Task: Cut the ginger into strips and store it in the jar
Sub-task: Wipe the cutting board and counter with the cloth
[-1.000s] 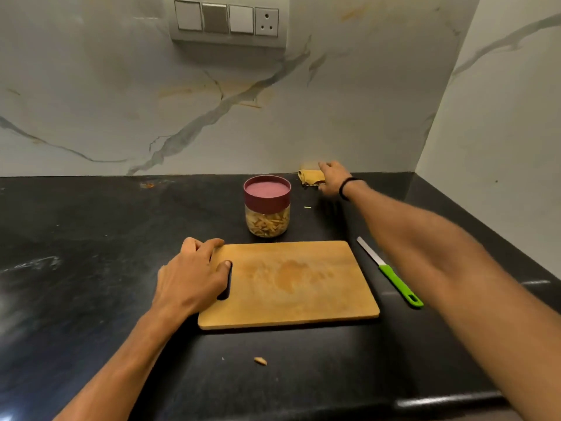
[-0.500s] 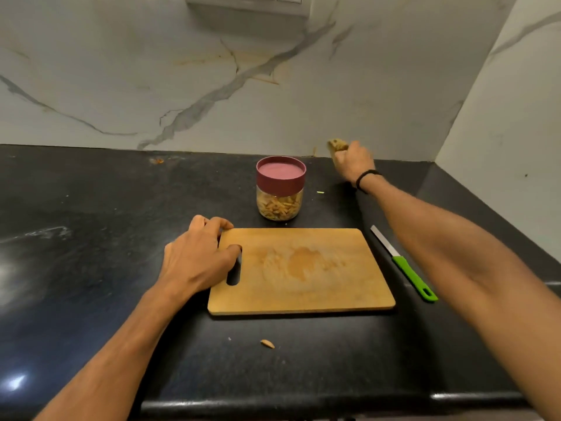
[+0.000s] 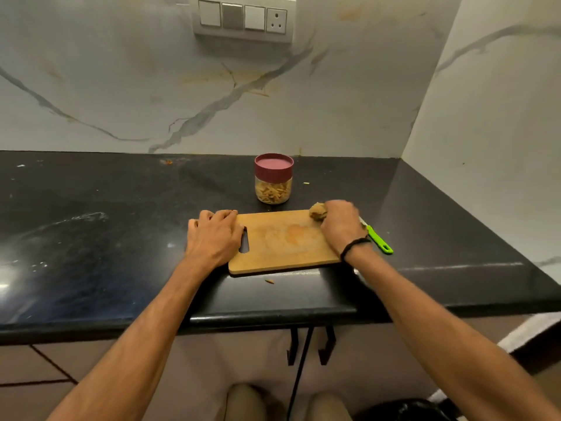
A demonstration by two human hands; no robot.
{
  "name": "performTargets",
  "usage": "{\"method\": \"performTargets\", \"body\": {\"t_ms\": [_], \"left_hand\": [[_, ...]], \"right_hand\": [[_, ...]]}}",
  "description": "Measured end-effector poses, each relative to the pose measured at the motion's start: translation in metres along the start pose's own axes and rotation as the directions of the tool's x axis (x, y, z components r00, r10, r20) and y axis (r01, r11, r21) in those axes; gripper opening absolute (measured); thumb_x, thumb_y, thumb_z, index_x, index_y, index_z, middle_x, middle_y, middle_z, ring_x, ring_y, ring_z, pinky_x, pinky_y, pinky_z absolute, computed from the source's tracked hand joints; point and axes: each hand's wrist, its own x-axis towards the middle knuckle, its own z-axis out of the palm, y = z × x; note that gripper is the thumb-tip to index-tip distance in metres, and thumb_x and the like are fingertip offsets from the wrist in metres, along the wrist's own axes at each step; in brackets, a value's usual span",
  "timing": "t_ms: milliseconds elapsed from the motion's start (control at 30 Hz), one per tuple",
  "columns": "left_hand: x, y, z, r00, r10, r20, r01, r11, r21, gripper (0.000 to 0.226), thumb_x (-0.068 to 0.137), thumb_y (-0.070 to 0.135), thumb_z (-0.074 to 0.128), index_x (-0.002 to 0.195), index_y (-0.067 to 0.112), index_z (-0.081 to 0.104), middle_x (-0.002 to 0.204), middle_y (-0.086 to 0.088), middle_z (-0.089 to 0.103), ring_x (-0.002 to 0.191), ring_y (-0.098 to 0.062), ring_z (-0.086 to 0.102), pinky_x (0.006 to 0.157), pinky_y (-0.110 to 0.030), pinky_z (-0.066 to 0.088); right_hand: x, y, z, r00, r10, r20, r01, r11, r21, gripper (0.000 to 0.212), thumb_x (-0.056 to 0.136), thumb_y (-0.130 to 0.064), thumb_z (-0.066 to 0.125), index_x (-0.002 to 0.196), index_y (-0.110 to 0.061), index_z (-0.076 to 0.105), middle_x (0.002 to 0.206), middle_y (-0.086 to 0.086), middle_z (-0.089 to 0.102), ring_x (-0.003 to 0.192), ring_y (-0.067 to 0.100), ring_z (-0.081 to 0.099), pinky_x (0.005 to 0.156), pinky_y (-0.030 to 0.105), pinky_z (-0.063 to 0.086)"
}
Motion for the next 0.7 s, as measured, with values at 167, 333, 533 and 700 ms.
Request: {"method": "performTargets", "body": {"t_ms": [167,333,533,700], "left_hand": [[-0.001,0.003,0.003,0.998,0.024,0.053,-0.023,1.000,-0.021,0.051,0.107,0.035,0.022,0.156,0.023,0.032,0.163,0.007,0.030,0.151,-0.014,0.022,0.123,-0.049,0.008],[-0.002,-0.001,0.001,0.995,0.028,0.095,-0.024,0.999,-0.042,0.051,0.108,0.030,0.023,0.158,0.025,0.026,0.165,0.010,0.022,0.153,-0.012,0.014,0.124,-0.048,-0.002],[-0.001,-0.001,0.002,0.996,0.036,0.087,-0.029,0.996,-0.080,0.051,0.109,0.033,0.021,0.158,0.021,0.026,0.165,0.007,0.024,0.153,-0.014,0.016,0.124,-0.049,-0.001],[-0.002,-0.005,0.005,0.996,0.046,0.078,-0.042,0.998,-0.044,0.051,0.107,0.032,0.028,0.158,0.024,0.028,0.163,0.009,0.027,0.152,-0.014,0.018,0.124,-0.053,0.000]], "right_hand": [[-0.009,-0.058,0.005,0.993,0.105,0.062,-0.115,0.975,0.191,0.023,0.096,-0.021,0.053,0.110,-0.008,0.065,0.112,0.015,0.066,0.105,0.031,0.058,0.081,0.034,0.046],[-0.064,-0.097,0.000,0.937,-0.325,0.129,0.258,0.892,0.371,0.038,0.089,-0.012,0.059,0.126,-0.012,0.062,0.126,0.008,0.062,0.117,0.025,0.055,0.103,0.033,0.042],[-0.009,-0.033,0.008,0.995,0.047,0.088,-0.062,0.983,0.171,0.029,0.094,-0.015,0.050,0.121,-0.014,0.061,0.122,0.012,0.060,0.113,0.030,0.055,0.095,0.037,0.044],[-0.058,-0.096,0.018,0.914,-0.373,0.161,0.298,0.885,0.358,0.038,0.087,-0.012,0.051,0.124,-0.017,0.061,0.124,0.006,0.060,0.119,0.027,0.052,0.104,0.041,0.041]]}}
